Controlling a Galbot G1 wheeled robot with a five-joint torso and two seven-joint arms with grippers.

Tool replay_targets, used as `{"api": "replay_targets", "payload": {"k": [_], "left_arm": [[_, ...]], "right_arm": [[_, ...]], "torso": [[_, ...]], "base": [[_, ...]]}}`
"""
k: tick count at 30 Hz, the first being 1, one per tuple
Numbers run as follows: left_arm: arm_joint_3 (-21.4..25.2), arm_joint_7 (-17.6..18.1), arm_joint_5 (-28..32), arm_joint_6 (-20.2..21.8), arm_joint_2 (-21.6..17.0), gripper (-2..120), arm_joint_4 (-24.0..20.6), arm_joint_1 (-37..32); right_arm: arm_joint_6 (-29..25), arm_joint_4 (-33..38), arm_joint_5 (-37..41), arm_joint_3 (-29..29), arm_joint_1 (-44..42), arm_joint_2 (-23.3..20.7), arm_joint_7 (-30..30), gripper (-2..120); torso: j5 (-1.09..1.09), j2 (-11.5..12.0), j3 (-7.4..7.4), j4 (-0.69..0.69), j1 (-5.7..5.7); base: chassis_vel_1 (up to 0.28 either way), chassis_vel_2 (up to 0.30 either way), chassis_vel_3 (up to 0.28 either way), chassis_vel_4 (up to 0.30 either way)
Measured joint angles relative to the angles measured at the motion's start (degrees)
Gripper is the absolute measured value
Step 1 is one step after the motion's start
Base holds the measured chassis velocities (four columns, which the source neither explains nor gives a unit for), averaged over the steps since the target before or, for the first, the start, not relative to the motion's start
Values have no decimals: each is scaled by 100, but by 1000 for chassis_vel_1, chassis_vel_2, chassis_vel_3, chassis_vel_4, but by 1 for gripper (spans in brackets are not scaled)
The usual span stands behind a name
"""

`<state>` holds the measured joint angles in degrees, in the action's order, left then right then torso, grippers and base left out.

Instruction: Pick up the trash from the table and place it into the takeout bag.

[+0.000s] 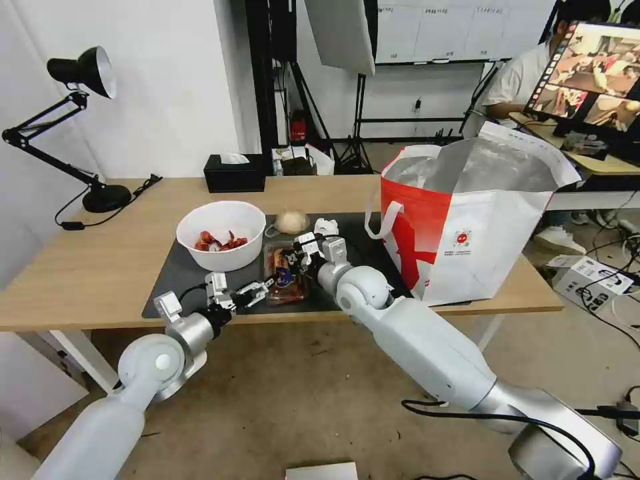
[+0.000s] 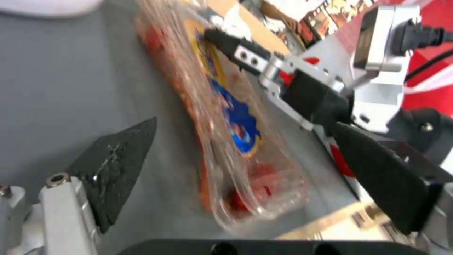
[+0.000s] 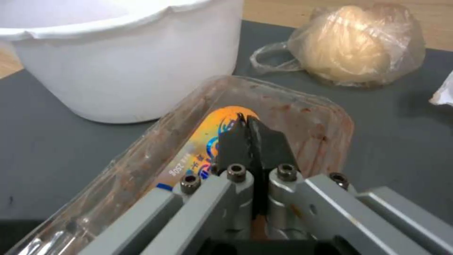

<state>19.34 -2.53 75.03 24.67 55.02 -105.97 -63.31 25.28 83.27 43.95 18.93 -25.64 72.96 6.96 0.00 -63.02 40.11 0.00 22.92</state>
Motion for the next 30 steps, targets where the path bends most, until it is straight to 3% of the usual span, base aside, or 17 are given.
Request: {"api": "replay_targets", "payload": {"k": [17,30], "left_arm": [[-135,-68,520,536,-81,100,179,320],[-310,-67,604,554,-127,56,271,496]], "right_arm": [[9,33,35,3,-3,-46,19,0],[10,31,57,-10,20,-59,25,0]], "torso": [[0,0,0,0,0],[0,0,0,0,0]], "base": [[0,0,0,0],[0,0,0,0]]}}
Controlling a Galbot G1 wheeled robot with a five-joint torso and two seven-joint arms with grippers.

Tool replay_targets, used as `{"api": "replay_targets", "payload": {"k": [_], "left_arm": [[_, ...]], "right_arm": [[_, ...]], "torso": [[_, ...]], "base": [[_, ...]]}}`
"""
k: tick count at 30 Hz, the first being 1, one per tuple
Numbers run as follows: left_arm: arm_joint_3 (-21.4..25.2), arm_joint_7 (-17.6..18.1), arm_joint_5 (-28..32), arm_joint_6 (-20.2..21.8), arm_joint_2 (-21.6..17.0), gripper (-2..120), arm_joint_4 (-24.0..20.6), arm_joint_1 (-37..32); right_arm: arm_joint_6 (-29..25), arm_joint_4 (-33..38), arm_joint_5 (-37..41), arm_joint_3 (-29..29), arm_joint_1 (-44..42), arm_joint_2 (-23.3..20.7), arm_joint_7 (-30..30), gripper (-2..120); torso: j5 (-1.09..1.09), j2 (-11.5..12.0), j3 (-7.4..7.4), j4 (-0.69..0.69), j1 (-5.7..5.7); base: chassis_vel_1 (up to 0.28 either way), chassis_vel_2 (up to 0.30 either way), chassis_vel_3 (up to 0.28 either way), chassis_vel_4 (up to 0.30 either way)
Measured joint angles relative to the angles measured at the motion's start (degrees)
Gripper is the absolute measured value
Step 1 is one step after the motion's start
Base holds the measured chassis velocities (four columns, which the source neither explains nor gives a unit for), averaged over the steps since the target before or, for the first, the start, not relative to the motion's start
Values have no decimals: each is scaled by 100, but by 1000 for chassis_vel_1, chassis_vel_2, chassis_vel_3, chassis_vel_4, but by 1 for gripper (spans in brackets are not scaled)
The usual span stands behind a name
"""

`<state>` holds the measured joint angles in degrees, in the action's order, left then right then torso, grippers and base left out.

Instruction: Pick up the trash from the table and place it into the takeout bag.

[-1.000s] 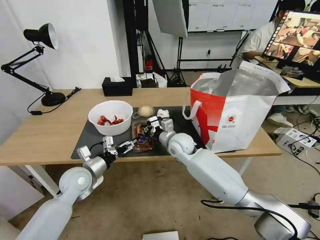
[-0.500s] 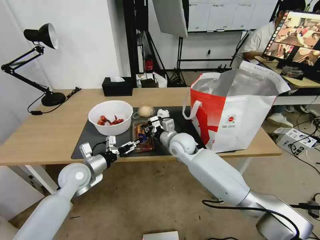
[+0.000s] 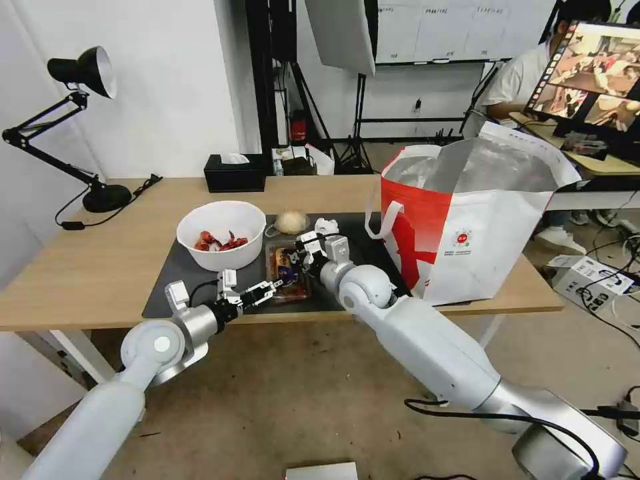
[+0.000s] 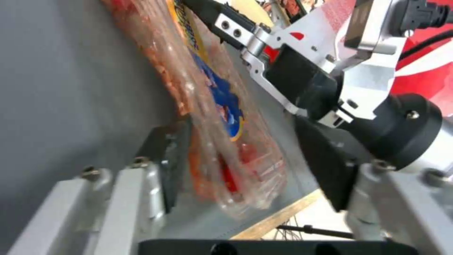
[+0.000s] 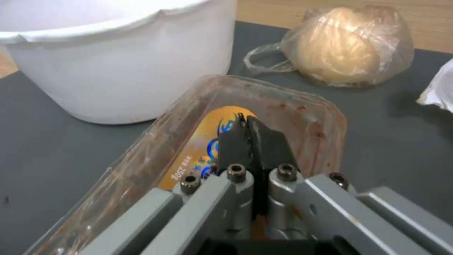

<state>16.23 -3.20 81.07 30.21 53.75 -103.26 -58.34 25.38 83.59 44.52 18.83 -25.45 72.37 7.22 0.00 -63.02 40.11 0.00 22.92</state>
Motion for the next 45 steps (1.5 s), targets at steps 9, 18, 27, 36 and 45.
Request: {"api": "replay_targets", "payload": {"k": [9,18,27,36,45], "left_arm": [[12,0,-15,-23,-18,21,-5,-28],[34,1,-57,-35,-5,0,-43,-91],[135,0,-69,-57,-28,0,-153,-182],[295,-8,-98,-87,-9,0,-316,-322],[393,-21,-227,-201,61,0,-498,-464]], "right_arm": [[-1,-1,2,-17,-7,12,5,0],[-7,0,2,-29,-21,27,13,0],[2,328,134,-200,-109,-87,95,0],[-241,1377,783,-773,-461,-658,222,16],[-402,2332,1028,-1804,-1485,-1341,176,52]], "torso": [[0,0,0,0,0],[0,0,0,0,0],[0,0,0,1,0],[-1,0,0,0,0],[0,0,-1,0,0]], "base": [[0,0,0,0],[0,0,0,0],[0,0,0,0],[0,0,0,0],[0,0,0,0]]}}
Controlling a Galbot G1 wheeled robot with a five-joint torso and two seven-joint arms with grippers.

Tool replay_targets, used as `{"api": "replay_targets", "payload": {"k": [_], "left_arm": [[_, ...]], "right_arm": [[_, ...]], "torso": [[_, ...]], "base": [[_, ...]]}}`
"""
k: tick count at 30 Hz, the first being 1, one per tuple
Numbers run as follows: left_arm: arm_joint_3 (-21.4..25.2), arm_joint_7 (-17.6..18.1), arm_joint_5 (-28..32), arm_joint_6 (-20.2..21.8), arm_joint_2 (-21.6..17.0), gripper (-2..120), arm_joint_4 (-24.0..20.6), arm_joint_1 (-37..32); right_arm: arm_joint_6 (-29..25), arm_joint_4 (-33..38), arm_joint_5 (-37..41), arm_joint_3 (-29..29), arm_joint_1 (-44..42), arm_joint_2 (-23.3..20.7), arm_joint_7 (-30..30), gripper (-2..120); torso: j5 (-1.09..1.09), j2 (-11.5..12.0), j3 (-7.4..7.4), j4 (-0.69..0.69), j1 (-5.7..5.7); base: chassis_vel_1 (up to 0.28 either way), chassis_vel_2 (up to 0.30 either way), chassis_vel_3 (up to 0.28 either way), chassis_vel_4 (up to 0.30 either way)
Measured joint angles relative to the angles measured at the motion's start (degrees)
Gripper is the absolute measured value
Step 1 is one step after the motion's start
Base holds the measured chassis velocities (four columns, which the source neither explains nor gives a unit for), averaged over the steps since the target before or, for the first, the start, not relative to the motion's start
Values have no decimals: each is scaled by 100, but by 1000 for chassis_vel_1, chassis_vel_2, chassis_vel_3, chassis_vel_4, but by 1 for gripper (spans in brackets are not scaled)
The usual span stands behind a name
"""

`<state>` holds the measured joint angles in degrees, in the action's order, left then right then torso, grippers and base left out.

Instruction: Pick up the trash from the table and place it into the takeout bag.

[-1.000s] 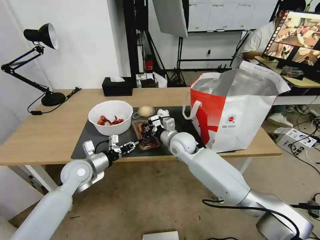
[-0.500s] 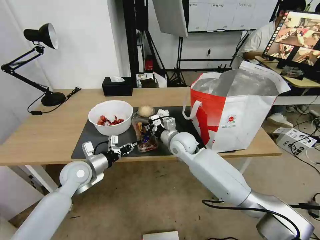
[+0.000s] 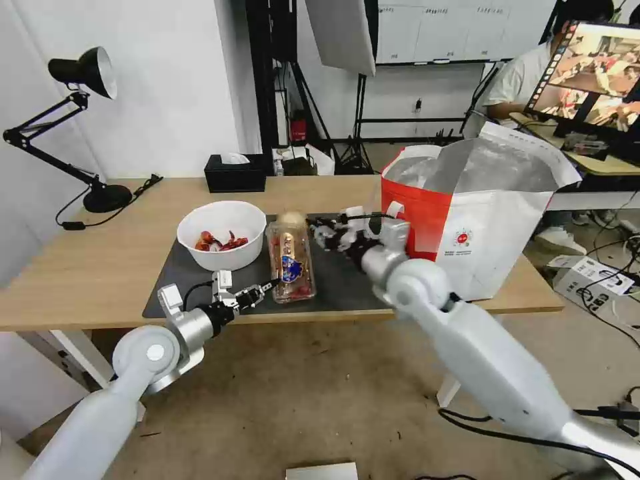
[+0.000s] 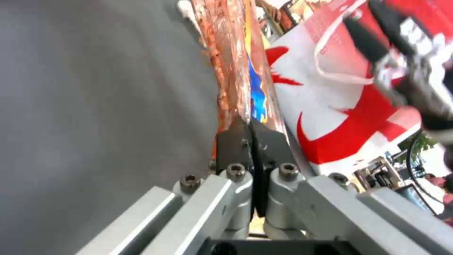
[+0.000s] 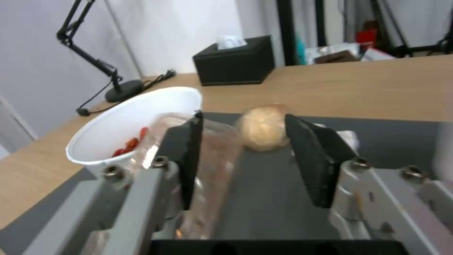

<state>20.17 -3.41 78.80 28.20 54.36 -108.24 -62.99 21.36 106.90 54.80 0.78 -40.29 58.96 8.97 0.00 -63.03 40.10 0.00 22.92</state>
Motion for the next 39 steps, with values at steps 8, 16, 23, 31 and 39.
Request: {"api": "replay_targets", "payload": {"k": [8,16,23,31,39], "left_arm": [[120,3,-6,-161,-70,0,-331,18],[231,61,36,-447,-333,0,-682,259],[198,180,201,-611,-563,0,-813,680],[-116,241,294,-757,-776,0,-806,1290],[-839,429,367,-890,-507,0,-530,2414]], "right_arm": [[-436,743,-742,-749,-1359,-275,-53,81],[-1244,1489,-1797,-1298,-3046,-172,-169,100],[-1931,1793,-2876,-1594,-4137,187,-279,100],[-2622,1916,-3802,-1859,-5199,533,-351,100],[-3450,1694,-4460,-2142,-5936,897,-409,100]], "torso": [[-1,0,0,0,0],[0,0,0,-1,-1],[0,0,0,-1,-1],[0,0,0,1,-1],[-1,0,0,-1,-1]], "base": [[0,0,0,0],[0,0,0,0],[0,0,0,0],[0,0,0,0],[0,0,0,0]]}}
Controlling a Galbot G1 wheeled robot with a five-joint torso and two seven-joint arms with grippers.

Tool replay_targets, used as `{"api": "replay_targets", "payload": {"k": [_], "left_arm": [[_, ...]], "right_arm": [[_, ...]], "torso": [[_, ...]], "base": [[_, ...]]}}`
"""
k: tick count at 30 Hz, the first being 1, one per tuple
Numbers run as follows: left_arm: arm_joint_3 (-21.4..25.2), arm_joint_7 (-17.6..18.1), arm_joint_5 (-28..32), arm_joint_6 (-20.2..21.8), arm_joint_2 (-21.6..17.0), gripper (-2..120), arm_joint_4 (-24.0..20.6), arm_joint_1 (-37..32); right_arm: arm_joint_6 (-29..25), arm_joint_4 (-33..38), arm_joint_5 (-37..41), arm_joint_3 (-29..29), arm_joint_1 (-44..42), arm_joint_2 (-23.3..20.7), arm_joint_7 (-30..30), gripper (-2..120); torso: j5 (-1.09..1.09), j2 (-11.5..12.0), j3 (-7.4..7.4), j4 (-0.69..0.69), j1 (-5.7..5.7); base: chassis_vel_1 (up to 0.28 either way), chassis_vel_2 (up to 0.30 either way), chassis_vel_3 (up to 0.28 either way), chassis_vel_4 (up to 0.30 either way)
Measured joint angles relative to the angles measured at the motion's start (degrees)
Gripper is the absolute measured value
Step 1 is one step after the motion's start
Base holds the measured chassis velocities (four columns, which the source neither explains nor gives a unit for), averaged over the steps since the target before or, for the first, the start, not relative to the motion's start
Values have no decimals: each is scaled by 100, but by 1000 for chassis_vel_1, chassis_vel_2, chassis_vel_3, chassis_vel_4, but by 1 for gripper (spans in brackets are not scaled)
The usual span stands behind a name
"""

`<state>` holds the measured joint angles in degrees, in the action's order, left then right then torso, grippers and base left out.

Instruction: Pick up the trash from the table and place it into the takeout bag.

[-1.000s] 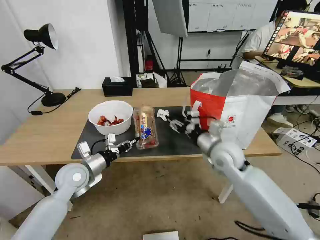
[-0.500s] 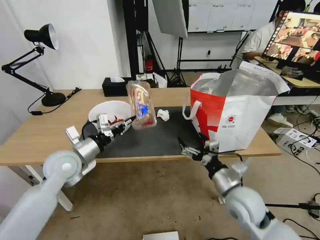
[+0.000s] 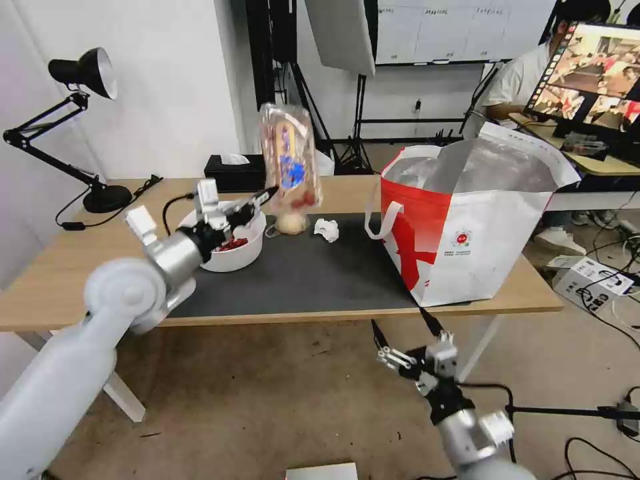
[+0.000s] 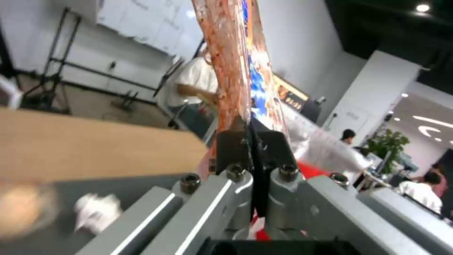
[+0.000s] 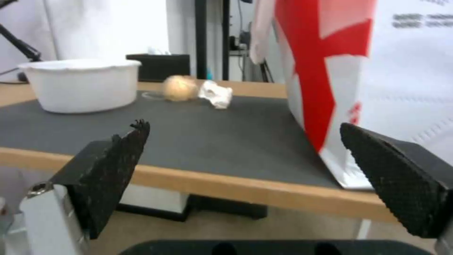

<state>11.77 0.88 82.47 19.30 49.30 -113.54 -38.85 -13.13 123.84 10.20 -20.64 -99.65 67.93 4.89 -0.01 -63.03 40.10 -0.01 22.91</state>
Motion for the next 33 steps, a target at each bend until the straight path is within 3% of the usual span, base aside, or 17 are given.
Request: {"api": "replay_targets", "payload": {"k": [9,12,16,21,24,33], "left_arm": [[-817,230,-21,-217,481,0,488,1018],[-1364,398,-83,-366,896,0,956,1712],[-1745,568,-132,-448,1322,0,1338,2162],[-2094,654,-329,-531,1716,0,1702,2447],[-2446,867,-662,-658,2167,0,2087,2659],[-2919,927,-1471,-754,2595,0,2453,2805]], "right_arm": [[-332,-289,25,-212,-42,31,-109,100],[-335,-333,43,-203,6,46,-118,100],[-309,-344,42,-169,49,75,-123,100],[-289,-359,34,-161,74,93,-125,100],[-273,-382,4,-129,85,119,-127,100],[-262,-391,-66,-34,79,160,-127,100]], "torso": [[-1,0,1,0,1],[0,1,1,1,1],[-1,1,1,1,1],[-1,1,1,-1,1],[0,1,1,0,1],[-1,1,1,-1,1]], "base": [[0,0,0,0],[0,0,0,0],[0,0,0,0],[0,0,0,0],[0,0,0,0],[0,0,0,0]]}}
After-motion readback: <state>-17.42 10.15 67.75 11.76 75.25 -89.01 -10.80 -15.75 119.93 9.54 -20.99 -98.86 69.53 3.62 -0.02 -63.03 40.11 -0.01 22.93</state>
